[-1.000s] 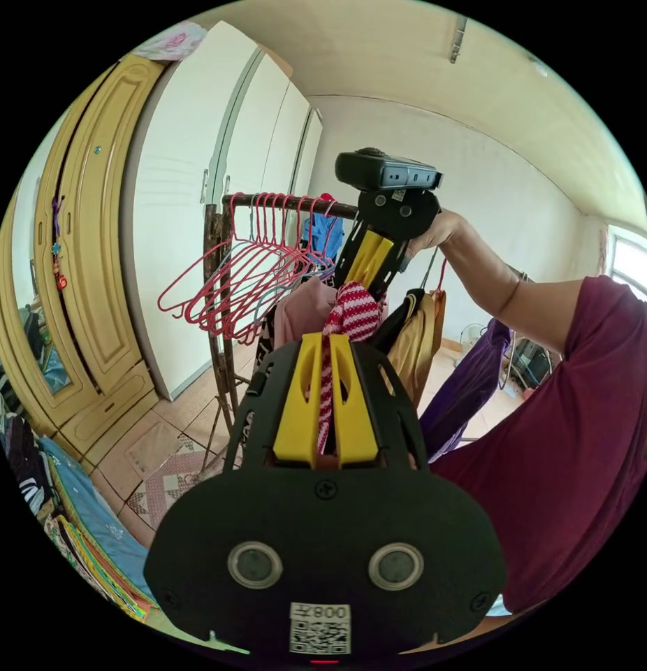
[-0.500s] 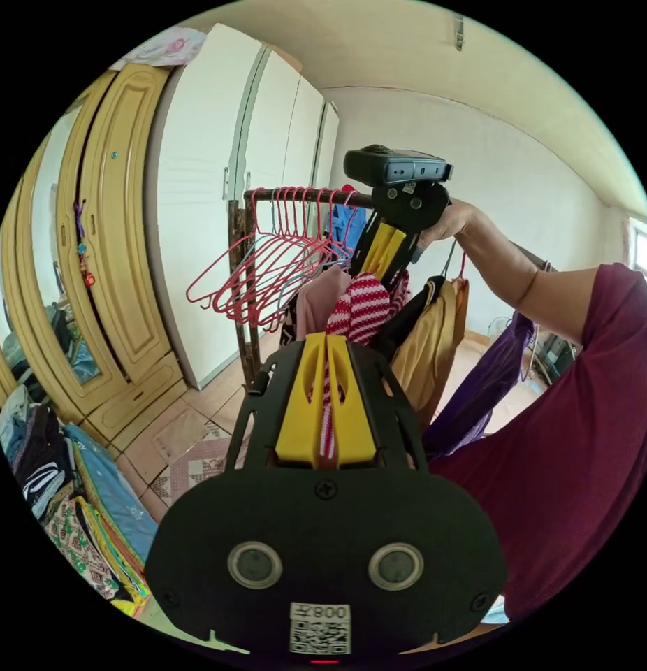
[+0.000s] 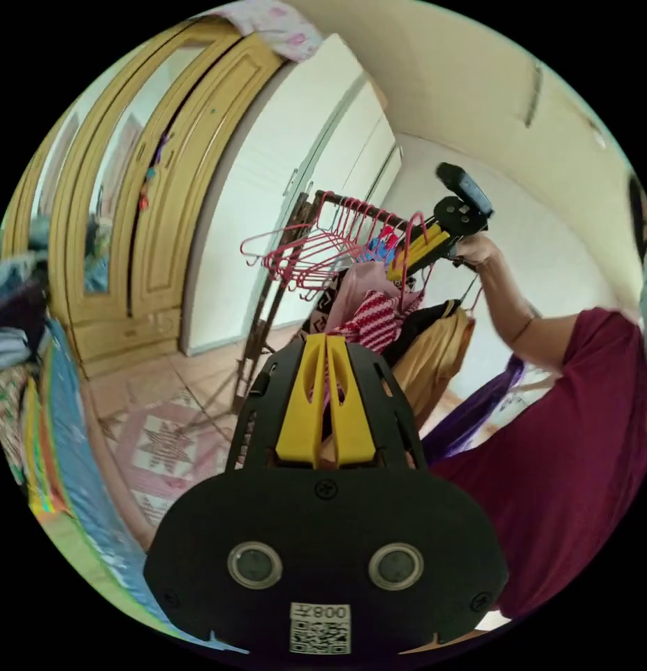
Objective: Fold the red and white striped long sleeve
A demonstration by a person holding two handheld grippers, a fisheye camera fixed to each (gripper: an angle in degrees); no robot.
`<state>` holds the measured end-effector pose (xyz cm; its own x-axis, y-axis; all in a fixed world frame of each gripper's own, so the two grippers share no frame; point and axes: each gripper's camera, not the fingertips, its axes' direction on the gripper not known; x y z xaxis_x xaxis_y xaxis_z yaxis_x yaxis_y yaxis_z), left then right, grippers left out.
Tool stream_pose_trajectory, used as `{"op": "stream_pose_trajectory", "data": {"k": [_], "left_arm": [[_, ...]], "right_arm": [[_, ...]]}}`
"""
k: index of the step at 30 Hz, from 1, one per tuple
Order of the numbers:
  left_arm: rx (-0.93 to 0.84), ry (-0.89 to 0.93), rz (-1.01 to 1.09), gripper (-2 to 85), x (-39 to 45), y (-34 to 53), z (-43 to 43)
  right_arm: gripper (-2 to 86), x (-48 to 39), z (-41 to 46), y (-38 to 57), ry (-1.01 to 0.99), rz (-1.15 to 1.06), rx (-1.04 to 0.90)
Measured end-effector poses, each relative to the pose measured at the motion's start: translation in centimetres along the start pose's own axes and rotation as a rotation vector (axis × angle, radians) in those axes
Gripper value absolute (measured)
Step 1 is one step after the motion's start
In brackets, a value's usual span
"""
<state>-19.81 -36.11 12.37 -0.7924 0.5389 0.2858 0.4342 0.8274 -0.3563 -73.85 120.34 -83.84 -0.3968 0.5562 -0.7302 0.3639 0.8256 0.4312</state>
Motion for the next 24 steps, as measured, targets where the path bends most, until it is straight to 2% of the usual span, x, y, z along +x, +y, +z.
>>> {"op": "stream_pose_trajectory", "data": {"k": [2,12,19,24], "left_arm": [[0.024,0.016,0.01,-0.4,-0.2,1.2,0.1],[-0.062,0.12,0.102,-0.2,-2.2,2.8,6.4],[-0.137,0.157,0.046,-0.2,-6.1,6.9,10.7],[-0.09,0.132,-0.054,-0.2,-10.1,12.5,8.8]], "right_arm": [[3.5,-0.4,-0.7,0.5,0.084,0.018,-0.024],[3.3,-1.5,1.4,4.6,0.048,0.026,-0.016],[3.3,-1.7,-1.0,9.4,0.07,0.072,0.148],[3.9,-2.0,0.7,10.9,0.063,0.083,0.178]]}}
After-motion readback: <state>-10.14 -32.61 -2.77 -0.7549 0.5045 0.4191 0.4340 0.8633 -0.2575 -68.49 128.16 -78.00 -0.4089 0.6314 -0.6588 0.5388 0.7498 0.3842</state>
